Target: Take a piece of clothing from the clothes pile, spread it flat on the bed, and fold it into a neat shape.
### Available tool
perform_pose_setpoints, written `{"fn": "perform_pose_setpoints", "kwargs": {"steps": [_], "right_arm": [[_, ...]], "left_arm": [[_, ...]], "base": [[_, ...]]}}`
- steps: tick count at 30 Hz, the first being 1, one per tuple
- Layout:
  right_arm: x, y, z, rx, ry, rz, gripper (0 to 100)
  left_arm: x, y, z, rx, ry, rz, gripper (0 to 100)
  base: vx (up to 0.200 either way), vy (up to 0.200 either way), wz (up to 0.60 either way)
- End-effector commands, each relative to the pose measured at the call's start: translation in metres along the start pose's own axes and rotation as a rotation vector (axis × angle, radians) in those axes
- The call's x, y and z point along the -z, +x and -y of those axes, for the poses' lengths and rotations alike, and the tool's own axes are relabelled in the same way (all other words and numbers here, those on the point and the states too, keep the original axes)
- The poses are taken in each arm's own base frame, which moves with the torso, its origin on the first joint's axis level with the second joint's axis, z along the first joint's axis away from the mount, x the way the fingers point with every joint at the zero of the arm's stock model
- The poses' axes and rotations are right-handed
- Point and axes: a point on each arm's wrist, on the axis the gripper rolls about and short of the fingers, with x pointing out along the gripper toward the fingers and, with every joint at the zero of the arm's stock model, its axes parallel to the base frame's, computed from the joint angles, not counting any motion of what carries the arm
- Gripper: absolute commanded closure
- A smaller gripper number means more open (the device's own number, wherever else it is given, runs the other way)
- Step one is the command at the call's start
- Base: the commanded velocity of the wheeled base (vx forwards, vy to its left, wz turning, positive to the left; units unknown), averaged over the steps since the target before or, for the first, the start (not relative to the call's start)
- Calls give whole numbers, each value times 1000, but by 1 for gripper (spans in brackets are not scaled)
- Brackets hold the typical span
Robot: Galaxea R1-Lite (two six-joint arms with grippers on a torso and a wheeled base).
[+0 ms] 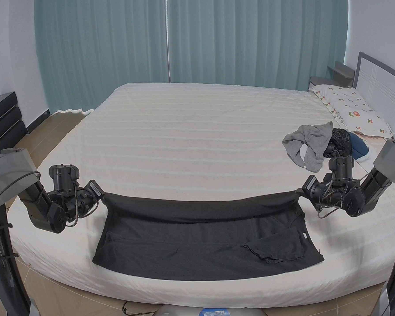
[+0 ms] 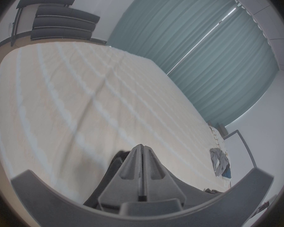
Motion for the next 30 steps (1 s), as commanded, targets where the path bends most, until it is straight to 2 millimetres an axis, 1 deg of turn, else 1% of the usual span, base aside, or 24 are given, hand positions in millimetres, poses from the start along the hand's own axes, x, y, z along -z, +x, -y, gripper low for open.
{"fn": "perform_pose_setpoints", "kwargs": {"steps": [1,5,8,10,12,13,20,27,30], "right_arm": [[-4,-2,-3,-2,9,23,100],[11,-9,12,50,9,-29,100],[19,-16,22,83,-28,-67,100],[25,-20,31,92,-62,-113,100],[28,-21,34,90,-73,-133,100],[33,-22,38,93,-89,-160,100],[41,-17,45,113,-122,-195,100],[46,-18,51,130,-148,-221,100],[46,-19,52,131,-159,-223,100]], "left_arm": [[-3,2,2,6,0,15,100],[4,-2,-5,-18,0,-8,100],[12,-9,-13,-47,7,-40,100],[19,-12,-20,-72,32,-69,100],[23,-13,-23,-83,47,-86,100],[29,-17,-29,-102,90,-112,100],[53,-18,-47,-157,179,-212,100],[61,-21,-49,-166,190,-248,100],[61,-22,-49,-166,191,-250,100]], "base": [[0,0,0],[0,0,0],[0,0,0],[0,0,0],[0,0,0],[0,0,0],[0,0,0],[0,0,0],[0,0,0]]}}
